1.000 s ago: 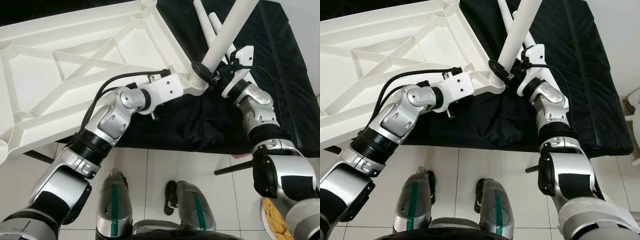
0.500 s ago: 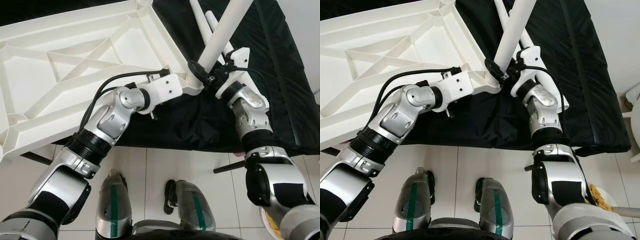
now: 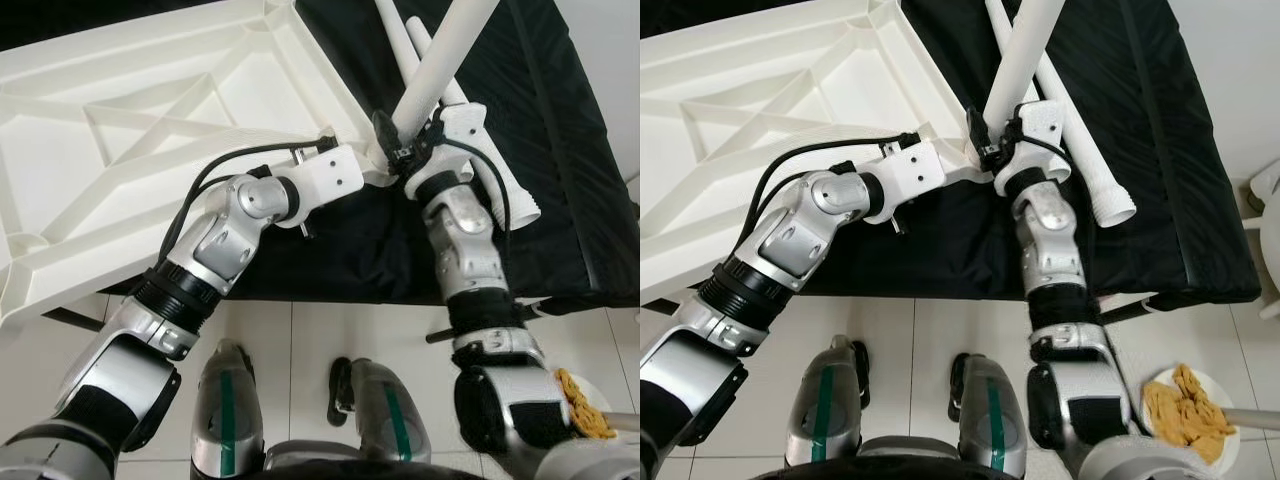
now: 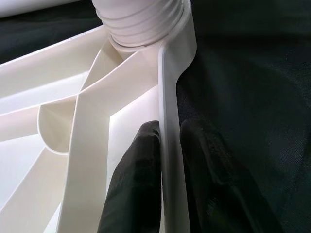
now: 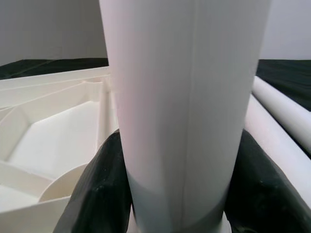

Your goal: Building children table

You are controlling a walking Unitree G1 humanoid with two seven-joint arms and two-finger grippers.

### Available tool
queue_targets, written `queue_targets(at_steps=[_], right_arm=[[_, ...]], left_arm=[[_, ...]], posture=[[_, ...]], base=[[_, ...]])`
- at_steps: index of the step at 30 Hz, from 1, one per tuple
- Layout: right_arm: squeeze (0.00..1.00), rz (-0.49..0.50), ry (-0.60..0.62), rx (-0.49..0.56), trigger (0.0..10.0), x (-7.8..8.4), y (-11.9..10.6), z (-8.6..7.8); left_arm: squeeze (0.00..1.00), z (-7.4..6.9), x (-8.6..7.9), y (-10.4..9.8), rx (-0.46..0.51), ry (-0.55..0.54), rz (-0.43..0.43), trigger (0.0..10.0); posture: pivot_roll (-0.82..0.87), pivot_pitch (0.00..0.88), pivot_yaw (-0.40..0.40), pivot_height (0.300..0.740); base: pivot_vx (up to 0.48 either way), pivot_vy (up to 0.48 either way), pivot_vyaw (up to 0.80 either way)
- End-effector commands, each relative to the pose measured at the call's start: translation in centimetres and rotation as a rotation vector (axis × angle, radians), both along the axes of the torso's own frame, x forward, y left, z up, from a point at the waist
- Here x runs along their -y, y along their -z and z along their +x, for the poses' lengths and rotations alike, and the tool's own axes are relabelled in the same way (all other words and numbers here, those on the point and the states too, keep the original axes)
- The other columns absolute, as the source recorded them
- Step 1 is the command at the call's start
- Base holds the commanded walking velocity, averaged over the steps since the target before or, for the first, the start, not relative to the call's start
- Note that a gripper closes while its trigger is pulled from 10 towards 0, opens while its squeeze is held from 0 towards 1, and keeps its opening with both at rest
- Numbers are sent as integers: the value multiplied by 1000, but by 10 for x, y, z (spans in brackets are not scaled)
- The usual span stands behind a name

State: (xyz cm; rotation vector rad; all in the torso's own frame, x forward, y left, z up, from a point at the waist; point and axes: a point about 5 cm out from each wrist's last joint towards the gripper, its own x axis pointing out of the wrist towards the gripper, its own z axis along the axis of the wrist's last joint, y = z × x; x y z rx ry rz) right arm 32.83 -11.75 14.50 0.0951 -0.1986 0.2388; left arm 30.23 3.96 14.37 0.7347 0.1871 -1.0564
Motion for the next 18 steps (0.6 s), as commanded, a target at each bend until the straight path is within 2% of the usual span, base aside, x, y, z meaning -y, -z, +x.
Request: queue_targets(at_steps=[1, 3, 5, 6, 7, 8, 9, 12, 15, 16, 18], right_arm=[[0, 27, 22, 3, 10000, -4, -4, -1], [0, 43, 101, -6, 10000, -10, -3, -4], [0, 48, 122, -14, 10000, -12, -3, -6], [0, 48, 132, -23, 10000, -14, -2, -8], [0, 52, 135, -33, 10000, -16, -1, -9], [0, 52, 135, -33, 10000, -16, -1, -9], [0, 52, 136, -37, 10000, -17, 0, -10], [0, 54, 136, -41, 10000, -17, 0, -10], [0, 49, 148, -47, 10000, -17, -1, -12], [0, 50, 154, -55, 10000, -16, 0, -12], [0, 49, 164, -59, 10000, -16, 0, -12]], left_arm=[[0, -6, 6, 5, -19, 36, 14, 10000], [0, -7, 7, 5, -22, 51, 12, 10000], [0, -8, 8, 5, -21, 61, 9, 10000], [0, -11, 9, 5, -41, 72, -4, 6510], [0, -12, 9, 4, -51, 81, -14, 4471], [0, -12, 9, 4, -51, 81, -14, 4471], [0, -12, 9, 3, -68, 63, -39, 0], [0, -11, 9, 2, -75, 50, -51, 0], [0, -9, 7, 3, -64, 36, -27, 0], [0, -8, 7, 5, -58, 35, -3, 10000], [0, -7, 6, 6, -55, 36, 9, 10000]], posture=[[58, 59, -60, 740], [57, 56, -59, 740], [57, 56, -59, 740], [58, 54, -60, 740], [58, 53, -59, 740], [58, 53, -59, 740], [59, 50, -60, 740], [60, 50, -59, 740], [61, 48, -62, 740], [60, 48, -62, 740], [58, 49, -62, 740]], base=[[0, 0, 0], [0, 0, 0], [0, 0, 0], [0, 0, 0], [0, 0, 0], [0, 0, 0], [0, 0, 0], [0, 0, 0], [0, 0, 0], [0, 0, 0], [0, 0, 0]])
